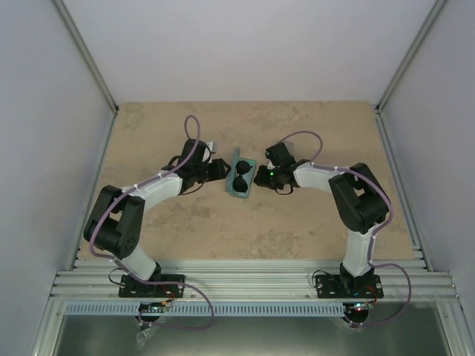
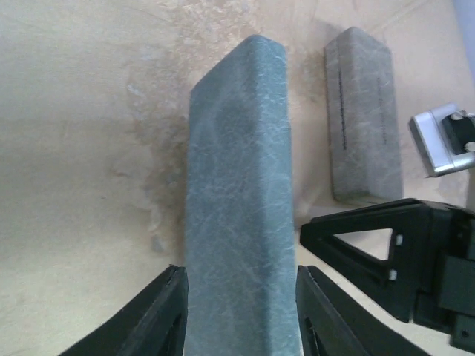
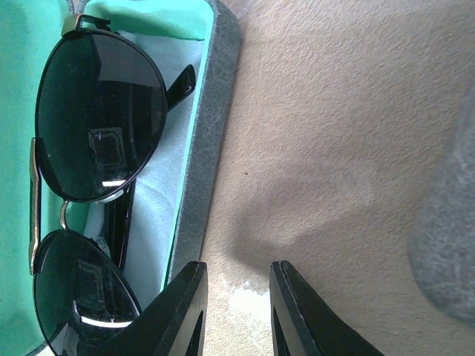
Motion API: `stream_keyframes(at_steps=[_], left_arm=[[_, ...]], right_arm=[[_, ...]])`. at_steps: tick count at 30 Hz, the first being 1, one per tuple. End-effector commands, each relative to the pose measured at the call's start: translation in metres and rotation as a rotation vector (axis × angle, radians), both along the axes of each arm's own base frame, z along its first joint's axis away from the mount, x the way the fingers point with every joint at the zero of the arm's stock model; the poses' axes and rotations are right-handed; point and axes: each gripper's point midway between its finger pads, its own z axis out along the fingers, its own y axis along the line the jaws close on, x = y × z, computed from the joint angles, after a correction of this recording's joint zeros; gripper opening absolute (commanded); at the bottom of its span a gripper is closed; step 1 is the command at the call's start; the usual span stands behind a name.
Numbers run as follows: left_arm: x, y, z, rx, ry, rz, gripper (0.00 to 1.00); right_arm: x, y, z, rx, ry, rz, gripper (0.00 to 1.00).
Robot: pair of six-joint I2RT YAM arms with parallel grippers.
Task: Organize the sunglasses
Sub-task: Place the sunglasses in the sunglasses case, then close the sunglasses case at the center of the board.
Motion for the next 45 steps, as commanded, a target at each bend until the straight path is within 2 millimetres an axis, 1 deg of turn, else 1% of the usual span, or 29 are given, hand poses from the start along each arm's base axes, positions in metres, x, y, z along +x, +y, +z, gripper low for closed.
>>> stream_keyframes(at_steps=[1, 6, 10, 13, 17, 21, 24, 27, 29, 31, 33, 34, 36, 37, 39, 41, 42, 45], left_arm=[[-0.004, -0.015, -0.002, -0.080, 0.006, -0.068, 0.41], [-0.014, -0.035, -0.001, -0.201, 0.023, -0.153, 0.40], [-0.019, -0.043, -0.009, -0.251, 0.066, -0.187, 0.40], [-0.024, -0.051, -0.010, -0.299, 0.080, -0.216, 0.40], [-0.029, -0.063, -0.004, -0.351, 0.074, -0.263, 0.44], [-0.032, -0.070, -0.011, -0.368, 0.099, -0.280, 0.46], [-0.033, -0.070, -0.017, -0.377, 0.121, -0.274, 0.49], [-0.030, -0.068, -0.010, -0.357, 0.092, -0.263, 0.53], [-0.026, -0.064, -0.005, -0.318, 0.073, -0.245, 0.55], [-0.021, -0.059, 0.004, -0.281, 0.032, -0.222, 0.59], [-0.017, -0.052, 0.011, -0.225, -0.011, -0.186, 0.66], [-0.015, -0.049, 0.014, -0.185, -0.028, -0.161, 0.72], [-0.011, -0.038, 0.014, -0.085, -0.059, -0.099, 0.81], [-0.009, -0.028, 0.010, -0.029, -0.060, -0.052, 0.84], [-0.007, -0.009, 0.005, 0.045, -0.057, 0.041, 0.89], [-0.008, 0.012, 0.007, 0.088, -0.065, 0.146, 0.93], [-0.009, 0.021, 0.016, 0.091, -0.091, 0.190, 0.94], [-0.014, 0.049, 0.032, 0.123, -0.143, 0.317, 0.98]], right_arm=[[-0.005, 0.000, -0.017, -0.019, 0.038, 0.034, 0.25], [-0.007, 0.007, -0.018, 0.006, 0.048, 0.068, 0.25], [-0.008, 0.011, -0.020, 0.023, 0.058, 0.087, 0.24], [-0.009, 0.012, -0.021, 0.028, 0.062, 0.092, 0.24], [-0.010, 0.014, -0.021, 0.040, 0.064, 0.099, 0.23], [-0.010, 0.015, -0.020, 0.051, 0.061, 0.099, 0.22], [-0.007, 0.011, -0.018, 0.061, 0.047, 0.081, 0.22], [-0.001, -0.003, -0.007, 0.034, -0.005, 0.036, 0.22], [0.003, -0.009, 0.008, 0.014, -0.060, 0.025, 0.23], [0.005, -0.014, 0.026, -0.004, -0.114, 0.024, 0.24], [0.006, -0.019, 0.042, -0.032, -0.166, 0.023, 0.26], [0.006, -0.020, 0.048, -0.048, -0.188, 0.026, 0.28], [0.004, -0.020, 0.059, -0.072, -0.227, 0.042, 0.34], [0.004, -0.016, 0.064, -0.081, -0.244, 0.059, 0.36], [0.002, -0.007, 0.063, -0.128, -0.256, 0.097, 0.46], [-0.002, 0.001, 0.055, -0.192, -0.234, 0.121, 0.56], [-0.001, 0.005, 0.053, -0.220, -0.232, 0.123, 0.60], [-0.004, 0.020, 0.045, -0.280, -0.226, 0.130, 0.73]])
